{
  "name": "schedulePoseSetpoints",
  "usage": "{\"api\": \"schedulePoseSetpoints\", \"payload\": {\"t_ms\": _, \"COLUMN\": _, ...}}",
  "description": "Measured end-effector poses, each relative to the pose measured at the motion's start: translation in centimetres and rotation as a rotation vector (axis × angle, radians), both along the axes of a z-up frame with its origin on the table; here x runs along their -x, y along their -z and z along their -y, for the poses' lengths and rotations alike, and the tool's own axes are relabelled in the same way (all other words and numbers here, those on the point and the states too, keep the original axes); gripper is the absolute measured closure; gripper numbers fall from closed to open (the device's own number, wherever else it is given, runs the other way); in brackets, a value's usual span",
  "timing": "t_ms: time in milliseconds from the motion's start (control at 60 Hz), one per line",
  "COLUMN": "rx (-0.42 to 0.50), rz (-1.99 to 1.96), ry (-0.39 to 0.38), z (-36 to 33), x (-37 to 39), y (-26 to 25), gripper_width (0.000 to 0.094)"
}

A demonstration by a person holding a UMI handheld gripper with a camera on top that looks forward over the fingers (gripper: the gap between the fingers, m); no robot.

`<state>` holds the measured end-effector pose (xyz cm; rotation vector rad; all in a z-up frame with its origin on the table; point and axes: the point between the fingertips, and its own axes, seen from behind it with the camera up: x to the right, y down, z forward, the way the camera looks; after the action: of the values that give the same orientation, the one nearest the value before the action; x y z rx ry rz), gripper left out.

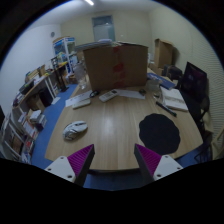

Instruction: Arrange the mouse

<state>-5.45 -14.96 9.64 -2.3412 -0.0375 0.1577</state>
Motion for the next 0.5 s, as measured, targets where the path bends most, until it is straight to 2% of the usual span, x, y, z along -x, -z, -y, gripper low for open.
{"api": "schedulePoseSetpoints", "payload": {"t_ms": 200, "rx": -0.040, "rz": 0.027, "ry": -0.124, "z": -1.1, "x": 1.5, "y": 0.5, "gripper_width": 0.0109}}
{"api": "schedulePoseSetpoints", "payload": {"t_ms": 367, "rx": 0.026, "rz": -0.064, "ry": -0.255, "z": 0.6, "x": 6.9, "y": 2.3, "gripper_width": 0.0106}}
{"api": "schedulePoseSetpoints", "payload": {"t_ms": 500, "rx": -0.014, "rz": -0.049, "ry": -0.269, "z": -0.8, "x": 10.4, "y": 3.2, "gripper_width": 0.0102}}
